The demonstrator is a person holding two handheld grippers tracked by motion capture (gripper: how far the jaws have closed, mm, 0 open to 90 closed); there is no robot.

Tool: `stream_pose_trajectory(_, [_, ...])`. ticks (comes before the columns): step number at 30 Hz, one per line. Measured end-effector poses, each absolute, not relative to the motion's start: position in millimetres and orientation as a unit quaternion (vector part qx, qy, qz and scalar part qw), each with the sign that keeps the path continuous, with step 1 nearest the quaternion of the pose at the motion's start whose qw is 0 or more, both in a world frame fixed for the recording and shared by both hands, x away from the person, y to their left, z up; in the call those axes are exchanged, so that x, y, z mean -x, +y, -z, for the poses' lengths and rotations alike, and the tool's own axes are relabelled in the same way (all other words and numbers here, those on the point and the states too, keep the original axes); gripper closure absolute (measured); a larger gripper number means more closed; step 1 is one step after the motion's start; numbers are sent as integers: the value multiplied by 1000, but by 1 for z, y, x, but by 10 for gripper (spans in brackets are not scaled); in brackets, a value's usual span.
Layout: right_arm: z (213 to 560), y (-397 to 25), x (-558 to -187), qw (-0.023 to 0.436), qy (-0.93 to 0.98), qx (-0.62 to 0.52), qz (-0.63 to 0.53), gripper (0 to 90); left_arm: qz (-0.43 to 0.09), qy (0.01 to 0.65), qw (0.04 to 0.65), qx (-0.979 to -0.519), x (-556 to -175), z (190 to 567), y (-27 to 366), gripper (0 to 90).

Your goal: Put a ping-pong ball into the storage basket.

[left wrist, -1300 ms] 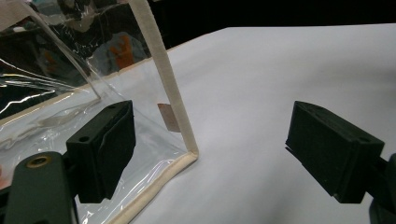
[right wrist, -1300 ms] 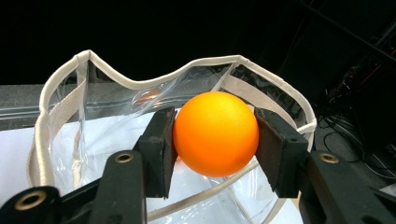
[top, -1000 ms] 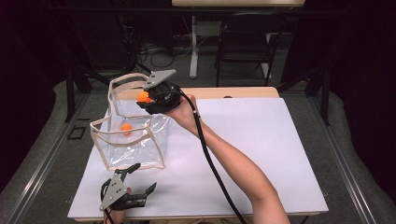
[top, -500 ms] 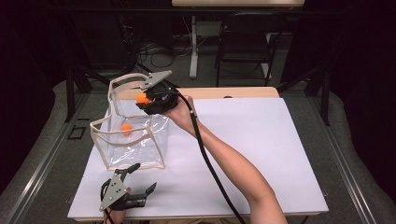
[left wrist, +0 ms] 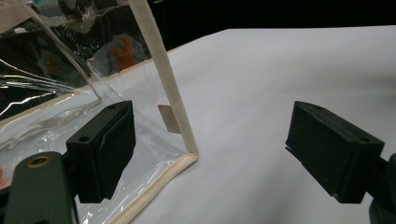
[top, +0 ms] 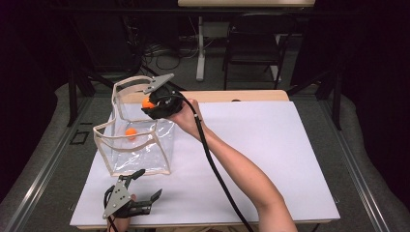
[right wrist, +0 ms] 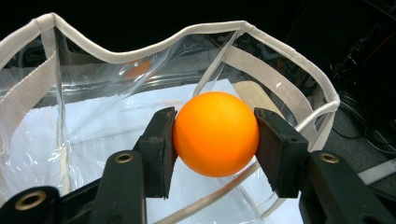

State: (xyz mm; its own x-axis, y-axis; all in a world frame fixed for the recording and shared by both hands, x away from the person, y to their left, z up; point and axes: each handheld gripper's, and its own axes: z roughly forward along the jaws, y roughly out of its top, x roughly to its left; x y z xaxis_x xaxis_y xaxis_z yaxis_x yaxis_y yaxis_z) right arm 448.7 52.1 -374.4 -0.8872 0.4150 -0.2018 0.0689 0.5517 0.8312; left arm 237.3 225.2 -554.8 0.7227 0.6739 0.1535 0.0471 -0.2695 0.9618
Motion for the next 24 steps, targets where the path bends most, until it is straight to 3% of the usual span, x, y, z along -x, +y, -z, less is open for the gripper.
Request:
stream_pose_trajectory(17, [380,71,-453,199,878,-150,-408,496,-282,244,555,-743,-237,555,226,155])
stream_pose_trajectory(24, [379,65,-454,184,872,-177,-417,213,-283,243,555,-743,-237,555,227,155])
